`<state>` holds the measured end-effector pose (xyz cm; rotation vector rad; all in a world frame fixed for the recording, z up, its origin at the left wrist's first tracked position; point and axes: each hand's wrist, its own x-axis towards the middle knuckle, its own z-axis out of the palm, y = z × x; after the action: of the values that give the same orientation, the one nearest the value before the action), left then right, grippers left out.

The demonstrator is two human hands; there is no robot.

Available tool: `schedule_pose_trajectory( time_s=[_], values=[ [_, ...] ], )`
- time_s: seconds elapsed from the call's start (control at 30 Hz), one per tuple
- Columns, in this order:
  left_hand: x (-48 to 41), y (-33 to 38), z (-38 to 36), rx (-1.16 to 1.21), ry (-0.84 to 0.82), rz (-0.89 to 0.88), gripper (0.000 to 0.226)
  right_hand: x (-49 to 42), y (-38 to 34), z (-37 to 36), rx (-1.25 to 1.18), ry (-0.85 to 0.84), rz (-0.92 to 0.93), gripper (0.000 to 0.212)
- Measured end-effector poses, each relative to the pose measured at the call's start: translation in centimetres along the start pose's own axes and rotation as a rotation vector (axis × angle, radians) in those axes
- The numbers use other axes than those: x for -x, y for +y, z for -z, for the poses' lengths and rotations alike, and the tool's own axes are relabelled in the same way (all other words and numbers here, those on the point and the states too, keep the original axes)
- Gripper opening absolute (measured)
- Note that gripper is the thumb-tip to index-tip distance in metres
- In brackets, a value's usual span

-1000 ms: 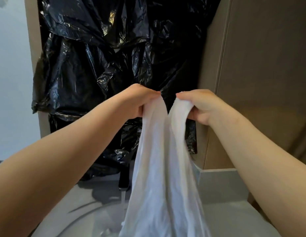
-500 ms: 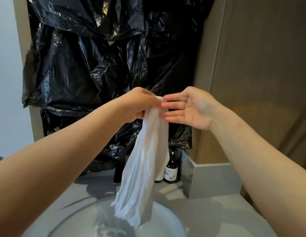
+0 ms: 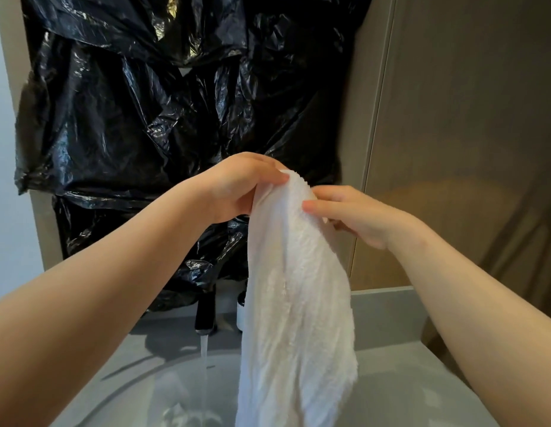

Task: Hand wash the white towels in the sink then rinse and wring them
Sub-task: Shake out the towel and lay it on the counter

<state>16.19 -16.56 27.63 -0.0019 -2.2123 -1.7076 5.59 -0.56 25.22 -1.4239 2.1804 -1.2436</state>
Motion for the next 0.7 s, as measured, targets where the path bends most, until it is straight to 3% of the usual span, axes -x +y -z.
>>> schedule_pose_trajectory(
  time_s=[0.13, 0.27, 0.4, 0.57, 0.7],
  values=[
    [0.0, 0.1, -0.3, 0.016, -0.005, -0.037, 0.018, 2.1, 1.1, 1.9, 0.170, -0.210, -0.168, 0.033],
    [-0.1, -0.6, -0.9, 0.001, -0.015, -0.036, 0.018, 3.0, 2.8, 3.0, 0.377, -0.156, -0.296, 0.031],
    [-0.3, -1.6, -1.0, -0.029, 0.017, -0.058, 0.016, 4.3, 3.4, 4.1, 0.305, 0.037, -0.254, 0.020],
    [-1.3, -2.8, -1.2, 0.061, 0.085, -0.138, 0.017, 5.4, 2.4, 5.5, 0.223, 0.479, -0.021, 0.020],
    [-2.9, -4.2, -2.9, 0.129, 0.015, -0.102, 0.019, 6.6, 2.7, 6.7, 0.265, 0.584, -0.053, 0.015]
  ],
)
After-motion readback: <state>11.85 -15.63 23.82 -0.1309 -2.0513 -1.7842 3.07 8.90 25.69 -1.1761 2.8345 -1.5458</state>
